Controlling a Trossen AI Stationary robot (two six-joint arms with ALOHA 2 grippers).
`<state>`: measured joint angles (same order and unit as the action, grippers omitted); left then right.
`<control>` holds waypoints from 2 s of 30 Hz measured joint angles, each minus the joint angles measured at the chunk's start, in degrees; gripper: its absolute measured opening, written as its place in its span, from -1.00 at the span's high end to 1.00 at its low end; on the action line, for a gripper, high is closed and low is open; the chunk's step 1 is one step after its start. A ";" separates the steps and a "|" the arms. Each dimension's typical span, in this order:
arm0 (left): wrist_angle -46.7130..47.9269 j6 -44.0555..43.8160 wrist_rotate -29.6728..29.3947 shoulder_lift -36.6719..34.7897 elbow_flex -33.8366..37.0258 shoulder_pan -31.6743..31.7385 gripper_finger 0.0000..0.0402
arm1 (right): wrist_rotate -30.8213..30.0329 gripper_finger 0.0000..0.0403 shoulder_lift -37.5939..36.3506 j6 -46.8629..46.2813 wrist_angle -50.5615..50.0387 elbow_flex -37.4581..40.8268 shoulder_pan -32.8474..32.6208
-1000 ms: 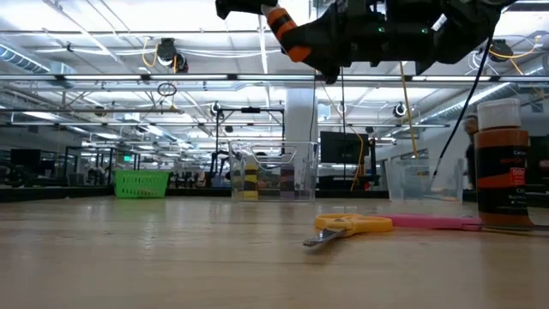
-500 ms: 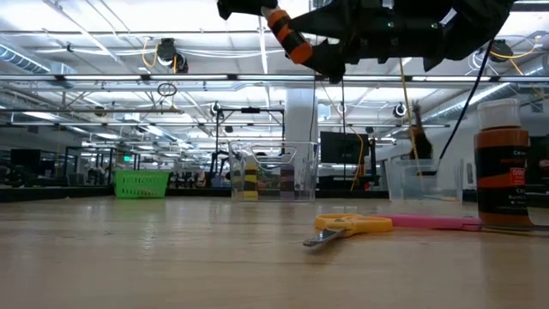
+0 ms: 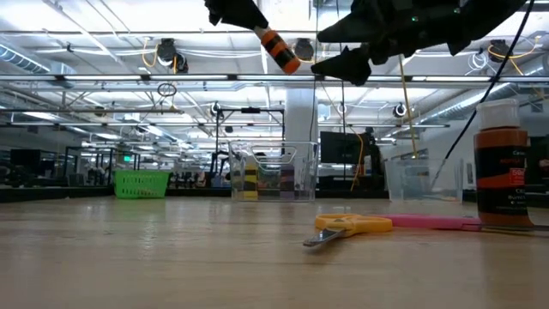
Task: Pick & Place Paint Supplies
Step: Put the orange paint bottle into the transparent bin, then put the brown paint bottle into the transparent bin
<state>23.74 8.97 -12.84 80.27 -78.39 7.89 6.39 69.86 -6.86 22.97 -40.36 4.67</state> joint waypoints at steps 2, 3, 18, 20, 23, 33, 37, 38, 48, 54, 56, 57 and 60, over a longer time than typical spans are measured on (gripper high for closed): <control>0.48 -0.02 -1.87 -0.18 0.01 0.67 0.51 | -0.42 -0.84 -0.13 -0.01 0.09 -0.09 0.11; 0.78 -0.02 -2.74 -0.29 0.02 1.16 0.51 | -0.41 -0.83 -0.10 -0.01 -0.04 -0.09 0.11; 12.48 -1.58 -0.68 12.13 0.07 11.14 0.51 | -0.69 -0.81 -0.08 0.01 1.58 -0.13 0.09; 12.88 -0.07 -0.65 14.04 0.07 11.12 0.51 | -0.69 -0.81 -0.08 0.01 1.59 -0.13 0.09; 12.83 2.15 -0.46 16.76 0.09 10.78 0.51 | -0.69 -0.81 -0.08 0.08 1.60 -0.13 0.09; 12.97 3.28 1.36 22.33 0.09 10.42 0.51 | -0.78 -0.82 -0.08 0.12 1.60 -0.17 0.11; 12.57 3.37 2.29 23.37 0.09 10.31 0.51 | -0.78 -0.81 -0.08 0.15 1.60 -0.17 0.11; 12.57 3.35 2.29 23.43 0.09 10.31 0.51 | -0.78 -0.82 -0.08 0.16 1.60 -0.17 0.11; 13.09 2.88 2.29 23.11 0.11 10.31 -0.07 | -0.78 -0.81 -0.08 0.23 1.25 -0.20 0.11; 13.61 2.68 2.28 21.30 0.17 10.03 -0.33 | -0.57 -0.81 -0.28 0.23 -1.55 -0.20 0.11; 14.15 2.02 2.38 19.47 0.17 9.99 -0.37 | -0.56 -0.82 -1.97 0.25 -5.44 -0.20 0.11; 14.74 1.29 2.43 18.44 0.17 10.01 -0.39 | -0.57 -0.82 -2.96 0.25 -7.35 -0.20 0.11; 15.94 -0.02 4.93 14.89 0.17 10.11 -0.41 | -1.13 -0.81 -8.18 -0.07 -17.65 -0.24 0.08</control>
<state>39.68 8.95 -7.91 95.16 -78.22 18.00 5.26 61.68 -6.93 5.33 -40.60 4.75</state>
